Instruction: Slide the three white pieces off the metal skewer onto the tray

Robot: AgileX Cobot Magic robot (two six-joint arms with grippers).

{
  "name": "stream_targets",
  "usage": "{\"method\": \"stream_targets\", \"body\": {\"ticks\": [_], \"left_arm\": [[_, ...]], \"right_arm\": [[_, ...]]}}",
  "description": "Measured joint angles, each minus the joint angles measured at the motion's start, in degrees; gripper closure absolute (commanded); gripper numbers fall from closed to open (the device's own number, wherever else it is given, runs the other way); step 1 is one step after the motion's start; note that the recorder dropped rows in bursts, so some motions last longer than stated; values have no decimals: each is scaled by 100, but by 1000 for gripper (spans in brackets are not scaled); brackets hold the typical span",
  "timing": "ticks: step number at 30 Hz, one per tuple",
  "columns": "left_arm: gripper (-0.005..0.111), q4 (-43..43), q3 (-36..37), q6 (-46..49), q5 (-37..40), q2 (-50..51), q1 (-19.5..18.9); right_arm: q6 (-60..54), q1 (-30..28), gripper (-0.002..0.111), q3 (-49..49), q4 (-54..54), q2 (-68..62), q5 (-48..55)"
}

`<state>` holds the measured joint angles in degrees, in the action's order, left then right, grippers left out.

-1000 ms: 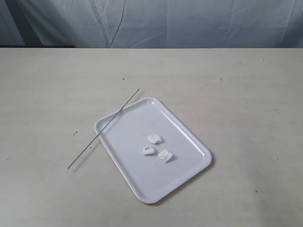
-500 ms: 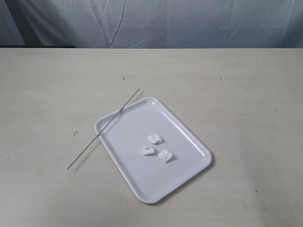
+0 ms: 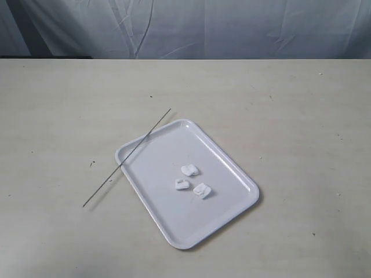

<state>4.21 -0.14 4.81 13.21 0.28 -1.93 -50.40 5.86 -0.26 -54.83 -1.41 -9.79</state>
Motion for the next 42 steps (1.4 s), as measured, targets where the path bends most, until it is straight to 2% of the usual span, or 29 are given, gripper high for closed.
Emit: {"method": "stream_targets", "body": {"ticks": [4,6,8,10,13,17,42], "left_arm": [[107,0,0,-529,0,0,0],[107,0,0,-642,0,0,0],[107,0,0,-652,0,0,0],[107,0,0,-675,0,0,0],[107,0,0,-652,0,0,0],[107,0,0,-354,0,0,0],[107,0,0,-436,0,0,0]], "right_arm": [[-20,0,109,0,0,0,292],[397,0,109,0,366,0,594],[1760,0,109,0,1742,0,895],[3651,-186,109,0,3713,0,1538],[4550,-515,109,26,4760,46,2558],[4852,-555,109,26,5012,96,2701],[5149,-555,109,26,5160,96,2756]]}}
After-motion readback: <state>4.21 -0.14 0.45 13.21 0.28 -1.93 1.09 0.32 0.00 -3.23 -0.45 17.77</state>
